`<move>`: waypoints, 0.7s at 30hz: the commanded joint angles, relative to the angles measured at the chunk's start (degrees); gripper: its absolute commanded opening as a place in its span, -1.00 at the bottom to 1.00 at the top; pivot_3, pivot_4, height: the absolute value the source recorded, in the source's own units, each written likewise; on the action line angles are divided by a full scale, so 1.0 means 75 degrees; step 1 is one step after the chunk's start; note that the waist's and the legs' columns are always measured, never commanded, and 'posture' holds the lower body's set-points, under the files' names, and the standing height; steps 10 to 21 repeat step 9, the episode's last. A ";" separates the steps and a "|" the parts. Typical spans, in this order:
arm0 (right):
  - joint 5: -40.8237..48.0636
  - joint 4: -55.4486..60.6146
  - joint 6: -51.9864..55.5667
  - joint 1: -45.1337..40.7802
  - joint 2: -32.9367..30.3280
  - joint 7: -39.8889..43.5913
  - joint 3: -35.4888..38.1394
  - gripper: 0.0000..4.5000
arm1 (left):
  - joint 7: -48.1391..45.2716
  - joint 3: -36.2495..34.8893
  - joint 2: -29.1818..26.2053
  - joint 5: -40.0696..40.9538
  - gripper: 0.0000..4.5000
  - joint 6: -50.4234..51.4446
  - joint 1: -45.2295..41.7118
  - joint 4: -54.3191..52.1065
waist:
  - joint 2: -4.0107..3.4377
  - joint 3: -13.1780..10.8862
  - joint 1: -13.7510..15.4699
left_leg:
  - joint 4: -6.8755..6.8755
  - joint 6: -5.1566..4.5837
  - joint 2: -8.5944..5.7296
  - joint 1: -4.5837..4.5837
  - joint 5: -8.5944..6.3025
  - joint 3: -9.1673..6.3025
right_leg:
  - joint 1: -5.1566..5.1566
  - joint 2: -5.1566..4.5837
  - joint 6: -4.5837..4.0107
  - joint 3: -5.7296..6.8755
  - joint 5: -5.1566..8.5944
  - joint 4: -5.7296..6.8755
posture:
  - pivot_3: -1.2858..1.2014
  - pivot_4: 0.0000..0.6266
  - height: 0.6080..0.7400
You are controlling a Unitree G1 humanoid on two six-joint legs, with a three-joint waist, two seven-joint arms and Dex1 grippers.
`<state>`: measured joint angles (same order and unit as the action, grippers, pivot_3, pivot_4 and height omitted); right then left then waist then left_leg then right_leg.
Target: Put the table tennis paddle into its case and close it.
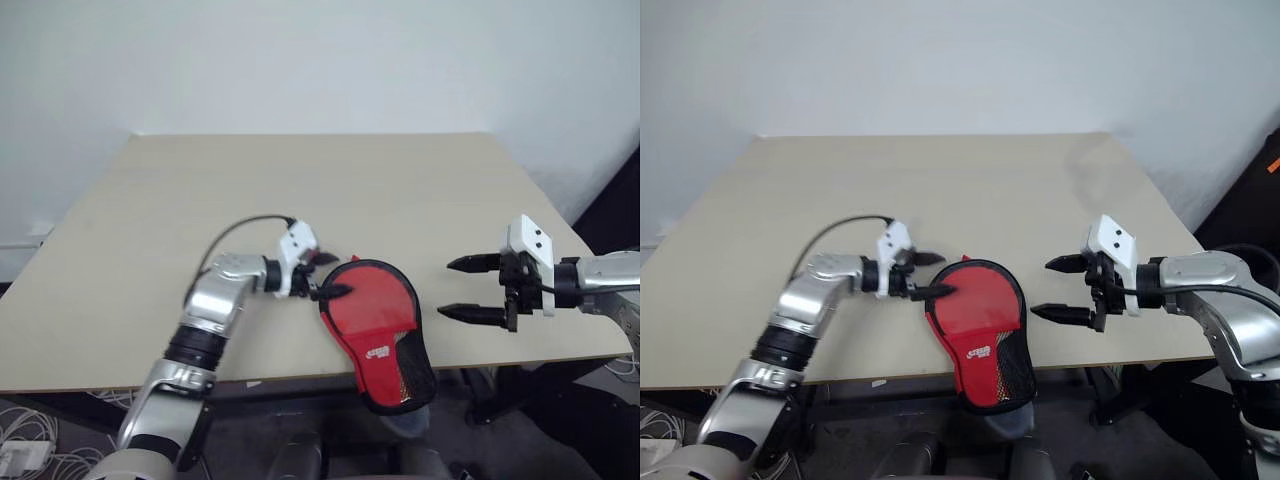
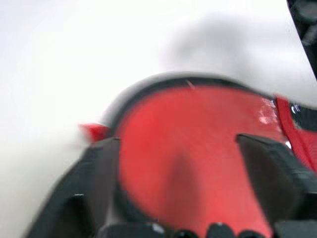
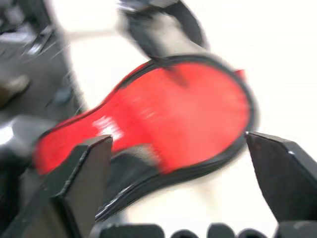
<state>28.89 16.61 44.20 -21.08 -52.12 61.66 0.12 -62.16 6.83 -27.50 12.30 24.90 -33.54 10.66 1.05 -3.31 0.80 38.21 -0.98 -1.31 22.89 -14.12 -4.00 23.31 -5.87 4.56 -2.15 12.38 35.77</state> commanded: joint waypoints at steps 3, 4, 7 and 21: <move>-0.0522 -0.0527 -0.0344 -0.0701 0.0540 -0.0719 -0.0212 1.00 | 0.0263 -0.1425 -0.0848 0.0889 0.98 0.0773 0.0368 -0.0863 | -0.0004 -0.0002 -0.0057 | -0.0003 -0.0003 -0.0001 -0.0003 -0.0003 0.0013 | 0.0005 0.0000 0.0001 -0.0013 0.0001 -0.0001 | 0.03 -1.00 0.36; -0.0610 -0.0664 -0.0374 -0.0804 0.0722 -0.0896 -0.0264 1.00 | 0.0272 -0.1698 -0.1047 0.1080 0.98 0.0989 0.0560 -0.0953 | -0.0003 -0.0002 -0.0076 | -0.0005 -0.0004 0.0001 -0.0006 -0.0003 0.0014 | 0.0005 0.0002 0.0002 -0.0014 0.0001 -0.0001 | 0.03 -1.00 0.36; -0.0783 -0.0949 -0.0465 -0.0860 0.1204 -0.1240 -0.0425 1.00 | 0.0535 -0.2290 -0.1357 0.1346 0.98 0.1306 0.1262 -0.1087 | -0.0006 -0.0003 -0.0137 | -0.0005 -0.0004 0.0010 -0.0024 -0.0001 0.0020 | -0.0002 0.0007 0.0025 -0.0016 0.0015 0.0010 | 0.03 -1.00 0.36; -0.0827 -0.1018 -0.0412 -0.0916 0.1471 -0.1454 -0.0455 1.00 | 0.0807 -0.2601 -0.1484 0.1440 0.98 0.1481 0.1731 -0.1204 | -0.0009 -0.0005 -0.0130 | 0.0000 -0.0002 0.0012 -0.0037 0.0002 0.0021 | -0.0014 0.0008 0.0031 -0.0016 0.0018 0.0022 | 0.03 -1.00 0.36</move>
